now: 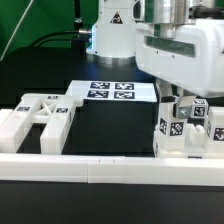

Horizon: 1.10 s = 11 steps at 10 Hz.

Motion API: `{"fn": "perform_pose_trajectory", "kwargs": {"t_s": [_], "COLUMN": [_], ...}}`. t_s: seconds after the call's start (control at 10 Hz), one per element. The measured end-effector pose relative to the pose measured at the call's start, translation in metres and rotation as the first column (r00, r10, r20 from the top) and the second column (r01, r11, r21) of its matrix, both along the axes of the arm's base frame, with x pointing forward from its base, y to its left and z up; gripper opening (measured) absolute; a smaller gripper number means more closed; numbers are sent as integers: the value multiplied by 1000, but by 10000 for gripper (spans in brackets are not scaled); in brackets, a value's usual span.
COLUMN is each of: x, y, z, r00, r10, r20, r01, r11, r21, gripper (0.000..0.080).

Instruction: Assemble chair

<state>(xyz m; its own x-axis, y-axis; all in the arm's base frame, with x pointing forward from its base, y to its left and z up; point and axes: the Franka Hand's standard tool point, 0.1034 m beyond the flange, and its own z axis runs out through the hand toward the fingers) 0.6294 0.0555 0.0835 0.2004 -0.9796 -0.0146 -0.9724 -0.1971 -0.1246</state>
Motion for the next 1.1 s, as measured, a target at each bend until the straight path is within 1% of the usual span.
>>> {"fn": "perform_pose_trajectory", "kwargs": {"t_s": [0.1, 0.3, 0.4, 0.5, 0.6, 0.7, 0.8, 1.0, 1.1], "x": [0, 0, 0, 0, -1, 1, 2, 1, 1], "y": [1, 1, 2, 2, 3, 5, 5, 5, 5], "z": [0, 0, -1, -1, 0, 3, 4, 3, 3], "r00": [995, 988, 993, 993, 998, 998, 988, 963, 938], "r10": [-97, -152, -116, -115, -53, 66, 155, 268, 347], "r20": [-4, -7, -5, -5, -17, -22, -16, -12, -10], "r01": [97, 152, 116, 115, 54, -66, -155, -268, -347], "r11": [995, 988, 993, 993, 998, 998, 988, 963, 938], "r21": [16, 29, 26, 26, 21, 14, 4, -9, -18], "gripper": [287, 287, 403, 544, 544, 631, 631, 646, 648]}}
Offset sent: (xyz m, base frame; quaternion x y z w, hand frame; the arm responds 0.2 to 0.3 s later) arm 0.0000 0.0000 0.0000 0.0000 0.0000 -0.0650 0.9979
